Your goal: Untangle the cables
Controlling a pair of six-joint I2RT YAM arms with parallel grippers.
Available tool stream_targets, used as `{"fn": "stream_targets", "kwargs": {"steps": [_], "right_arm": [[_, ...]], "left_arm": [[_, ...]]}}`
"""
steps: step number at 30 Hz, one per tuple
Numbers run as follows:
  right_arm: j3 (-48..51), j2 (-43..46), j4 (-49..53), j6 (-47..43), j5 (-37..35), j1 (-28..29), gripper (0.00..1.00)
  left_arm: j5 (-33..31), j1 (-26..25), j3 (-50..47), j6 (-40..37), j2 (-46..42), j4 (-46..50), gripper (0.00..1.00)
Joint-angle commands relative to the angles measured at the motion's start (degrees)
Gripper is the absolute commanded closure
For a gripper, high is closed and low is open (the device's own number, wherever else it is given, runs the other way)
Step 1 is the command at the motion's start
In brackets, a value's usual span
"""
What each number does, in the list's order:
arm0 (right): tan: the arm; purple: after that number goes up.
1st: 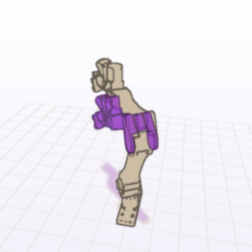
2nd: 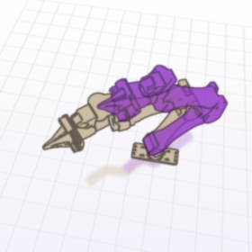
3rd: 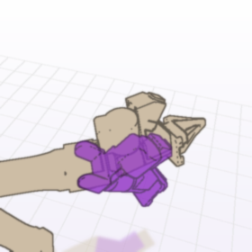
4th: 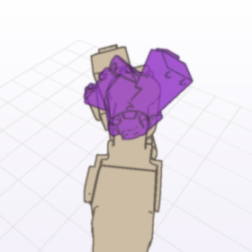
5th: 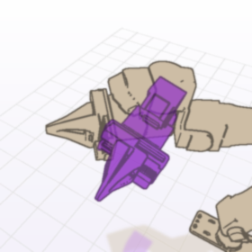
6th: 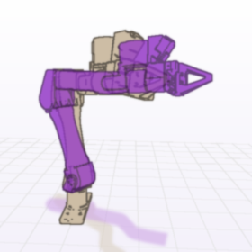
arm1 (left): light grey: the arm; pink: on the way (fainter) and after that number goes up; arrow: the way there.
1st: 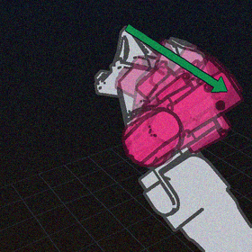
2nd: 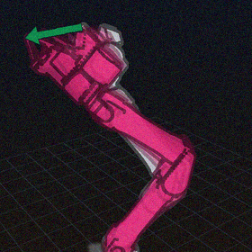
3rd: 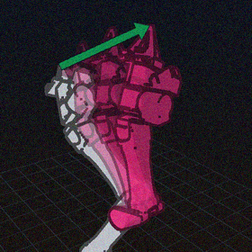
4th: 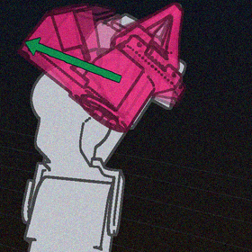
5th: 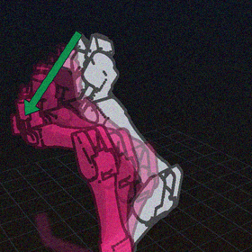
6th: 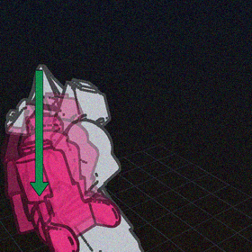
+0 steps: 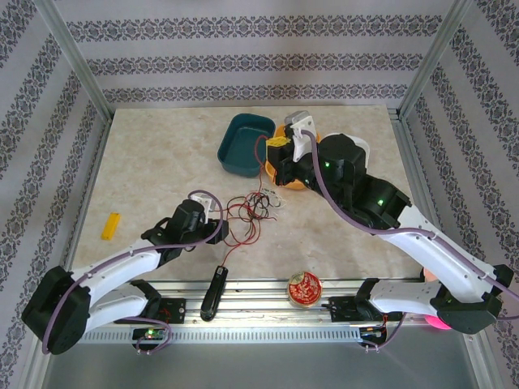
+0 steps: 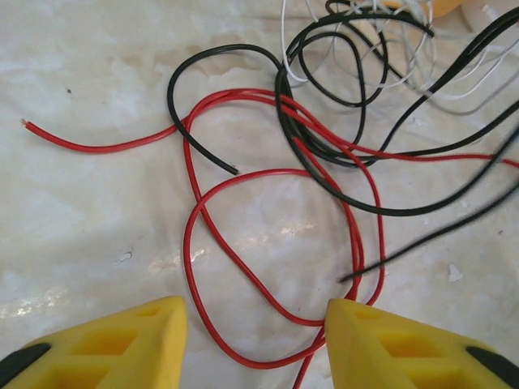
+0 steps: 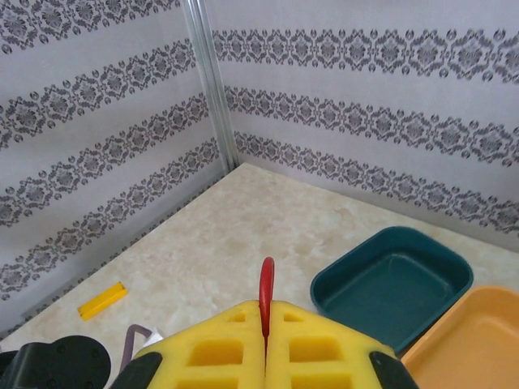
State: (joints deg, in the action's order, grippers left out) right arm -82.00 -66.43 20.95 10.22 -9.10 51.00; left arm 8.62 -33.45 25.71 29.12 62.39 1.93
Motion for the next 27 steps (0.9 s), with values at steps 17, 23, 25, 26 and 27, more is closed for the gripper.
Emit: {"fn": "stream_targets", "kwargs": {"steps": [17,23,25,26,27], "right_arm": [[-11.7,-3.5,-0.6,-9.8,-3.1,2.7,1.00],[-13.1,-3.4,-0.4,-10.1,-4.2,3.1,1.00],[-13.1,-3.2,-0.3,-10.0,-4.3,3.3,1.00],[-13.1,-3.1,-0.4,-9.9,-4.3,3.4,1.00],[-13.3,-3.0,-0.3,-10.0,-4.4,3.4,1.00]], "left_arm": [[1.6,-2.4,-2.7,5.2,17.0,-21.8,0.82],[1.5,-2.4,-3.3,8.5,24.8,-32.7,0.87],[2.3,-2.4,-3.0,9.0,27.2,-35.4,0.87],[2.6,-2.4,-2.7,9.1,28.6,-36.7,0.87],[2.6,-2.4,-2.3,9.2,29.7,-37.5,0.88]]}}
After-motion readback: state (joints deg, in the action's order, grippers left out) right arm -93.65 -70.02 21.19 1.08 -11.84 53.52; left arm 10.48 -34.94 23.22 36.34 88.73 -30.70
